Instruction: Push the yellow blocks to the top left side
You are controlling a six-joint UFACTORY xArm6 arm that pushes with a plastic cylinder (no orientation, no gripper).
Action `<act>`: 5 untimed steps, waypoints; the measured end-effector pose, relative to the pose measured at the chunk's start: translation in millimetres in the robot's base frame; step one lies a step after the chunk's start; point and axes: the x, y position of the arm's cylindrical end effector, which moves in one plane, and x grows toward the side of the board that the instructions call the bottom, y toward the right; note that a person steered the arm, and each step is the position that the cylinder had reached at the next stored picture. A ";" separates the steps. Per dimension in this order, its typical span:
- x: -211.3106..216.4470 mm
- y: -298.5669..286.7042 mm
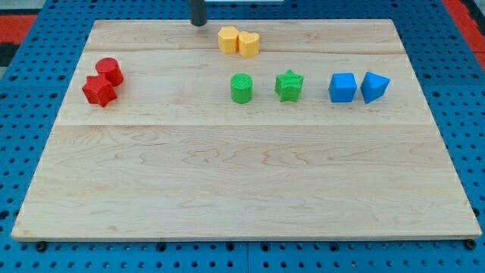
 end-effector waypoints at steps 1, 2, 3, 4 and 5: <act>12.1 69.5; 35.7 128.9; 64.3 128.1; 83.8 89.3; 72.5 60.4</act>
